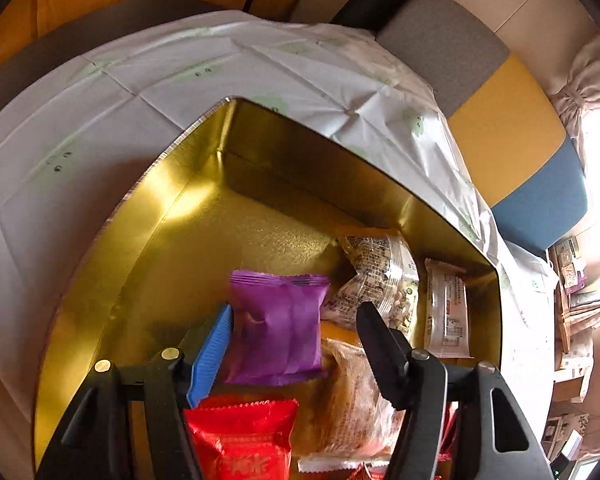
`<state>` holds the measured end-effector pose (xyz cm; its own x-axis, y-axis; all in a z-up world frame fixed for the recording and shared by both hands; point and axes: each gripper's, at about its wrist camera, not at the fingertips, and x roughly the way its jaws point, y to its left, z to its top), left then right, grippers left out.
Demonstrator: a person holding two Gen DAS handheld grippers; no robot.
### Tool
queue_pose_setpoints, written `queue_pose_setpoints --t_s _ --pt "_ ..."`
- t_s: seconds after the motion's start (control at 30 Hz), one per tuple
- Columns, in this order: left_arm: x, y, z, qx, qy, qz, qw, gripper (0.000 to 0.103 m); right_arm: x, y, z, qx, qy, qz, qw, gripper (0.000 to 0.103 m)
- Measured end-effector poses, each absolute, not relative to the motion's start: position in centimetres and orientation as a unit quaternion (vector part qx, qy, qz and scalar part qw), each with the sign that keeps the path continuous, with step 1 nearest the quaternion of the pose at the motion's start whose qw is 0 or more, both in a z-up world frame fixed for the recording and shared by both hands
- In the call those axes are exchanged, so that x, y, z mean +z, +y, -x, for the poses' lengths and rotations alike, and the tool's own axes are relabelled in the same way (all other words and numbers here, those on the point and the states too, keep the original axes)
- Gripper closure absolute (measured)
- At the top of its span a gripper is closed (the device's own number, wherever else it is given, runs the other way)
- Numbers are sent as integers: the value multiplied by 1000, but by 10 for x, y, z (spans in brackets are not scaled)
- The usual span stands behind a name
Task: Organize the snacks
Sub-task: 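Carry the purple candy into the gold tin with the left gripper and release, then carry the gold-yellow snack bag into the gold tin with the right gripper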
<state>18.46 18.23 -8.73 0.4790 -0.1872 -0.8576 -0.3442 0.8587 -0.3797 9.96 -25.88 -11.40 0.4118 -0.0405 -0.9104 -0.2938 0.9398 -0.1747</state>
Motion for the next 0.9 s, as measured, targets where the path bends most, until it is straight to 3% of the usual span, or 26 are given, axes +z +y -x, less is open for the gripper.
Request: queue_pose_setpoints --t_s 0.5,0.9 --pt "-13 128 -98 100 408 89 903 38 -114 -250 -89 73 518 190 831 67" --pt "-5 101 -61 87 388 61 916 38 -113 -249 -86 72 511 195 834 68"
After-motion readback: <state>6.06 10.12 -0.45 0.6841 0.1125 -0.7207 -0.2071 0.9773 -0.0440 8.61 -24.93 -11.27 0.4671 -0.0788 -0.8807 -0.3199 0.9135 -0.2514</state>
